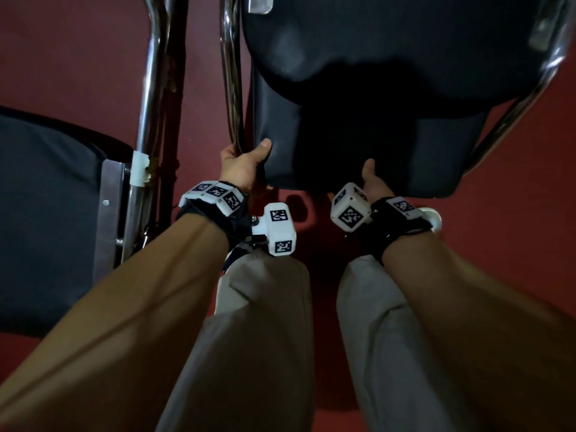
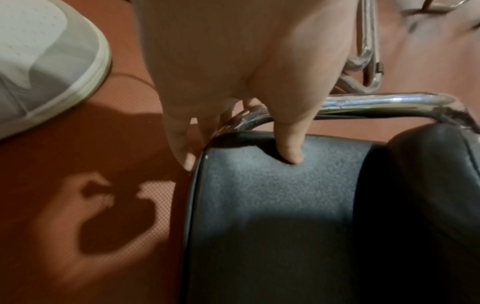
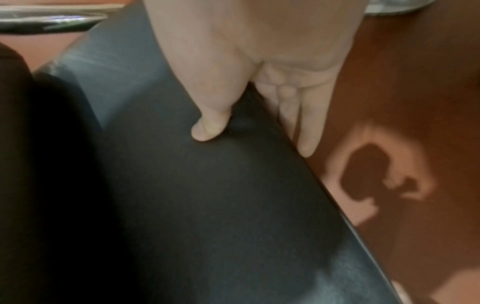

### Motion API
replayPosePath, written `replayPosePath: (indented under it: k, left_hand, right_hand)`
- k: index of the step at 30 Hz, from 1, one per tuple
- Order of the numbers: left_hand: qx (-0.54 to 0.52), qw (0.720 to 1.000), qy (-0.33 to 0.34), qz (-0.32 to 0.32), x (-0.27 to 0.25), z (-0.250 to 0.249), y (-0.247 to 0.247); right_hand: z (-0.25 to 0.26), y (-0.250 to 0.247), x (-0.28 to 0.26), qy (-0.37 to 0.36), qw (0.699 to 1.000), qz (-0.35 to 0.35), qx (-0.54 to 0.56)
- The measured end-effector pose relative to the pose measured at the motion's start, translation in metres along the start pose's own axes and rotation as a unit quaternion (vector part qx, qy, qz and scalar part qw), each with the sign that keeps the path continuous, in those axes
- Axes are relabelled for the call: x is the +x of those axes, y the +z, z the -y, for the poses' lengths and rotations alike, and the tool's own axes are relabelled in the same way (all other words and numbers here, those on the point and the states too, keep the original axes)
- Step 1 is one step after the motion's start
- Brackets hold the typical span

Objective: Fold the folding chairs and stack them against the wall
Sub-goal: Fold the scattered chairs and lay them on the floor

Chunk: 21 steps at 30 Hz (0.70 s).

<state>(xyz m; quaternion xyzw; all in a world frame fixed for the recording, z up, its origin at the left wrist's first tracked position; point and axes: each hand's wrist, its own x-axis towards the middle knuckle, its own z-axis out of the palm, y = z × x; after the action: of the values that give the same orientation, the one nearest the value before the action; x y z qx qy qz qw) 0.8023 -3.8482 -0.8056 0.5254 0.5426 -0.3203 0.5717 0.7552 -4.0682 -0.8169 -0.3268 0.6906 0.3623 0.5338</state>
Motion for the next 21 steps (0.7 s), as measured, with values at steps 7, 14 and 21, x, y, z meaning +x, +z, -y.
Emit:
replayPosePath:
  k: [7,14,21]
  left_hand:
    - [0.035,0.998,0.014,-0.043,0.024,0.006,0.003]
    - [0.07,0.996,0.011,-0.059,0.014,0.001,0.005]
    - [0.068,0.993,-0.012,-0.094,-0.038,-0.014,0.006]
  right_hand:
    - [0.001,-0.002,0.021,0.008,0.999,-0.013,-0.041]
    - [0.0,0.001,0.015,-0.049,0.995,-0.003,-0.085]
    - [0.016,-0.005,-0.056,-0.01,1.0,0.018,-0.005]
